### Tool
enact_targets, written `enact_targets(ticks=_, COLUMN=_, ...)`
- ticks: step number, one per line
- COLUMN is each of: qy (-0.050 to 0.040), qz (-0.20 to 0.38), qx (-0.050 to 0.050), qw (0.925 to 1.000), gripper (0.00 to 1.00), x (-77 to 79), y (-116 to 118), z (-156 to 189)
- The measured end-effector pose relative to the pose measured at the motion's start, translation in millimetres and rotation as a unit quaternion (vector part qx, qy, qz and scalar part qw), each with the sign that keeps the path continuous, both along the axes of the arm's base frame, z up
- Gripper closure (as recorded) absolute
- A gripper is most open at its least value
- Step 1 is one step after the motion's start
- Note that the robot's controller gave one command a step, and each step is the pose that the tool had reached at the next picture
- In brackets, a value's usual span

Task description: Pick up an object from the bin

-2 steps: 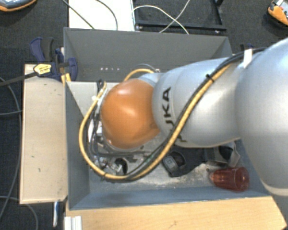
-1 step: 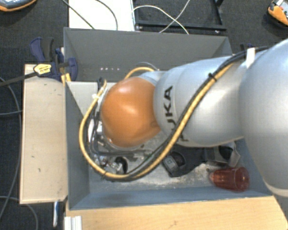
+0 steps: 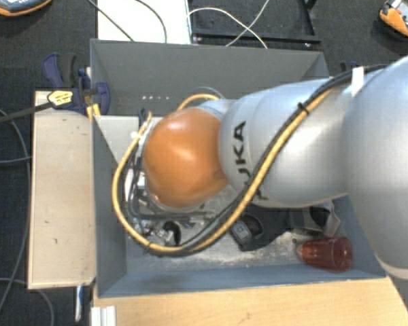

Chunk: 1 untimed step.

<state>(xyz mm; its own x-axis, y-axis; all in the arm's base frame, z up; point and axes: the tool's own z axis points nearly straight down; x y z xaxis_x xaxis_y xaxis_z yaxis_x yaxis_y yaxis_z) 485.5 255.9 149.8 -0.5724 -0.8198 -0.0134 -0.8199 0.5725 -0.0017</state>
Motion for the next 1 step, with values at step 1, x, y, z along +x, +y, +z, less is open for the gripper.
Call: enact_targets(ticks=1, qy=-0.0021, qz=-0.003, qx=0.002, qw=1.0, gripper=1.0, x=1.4, y=0.5, z=51.7)
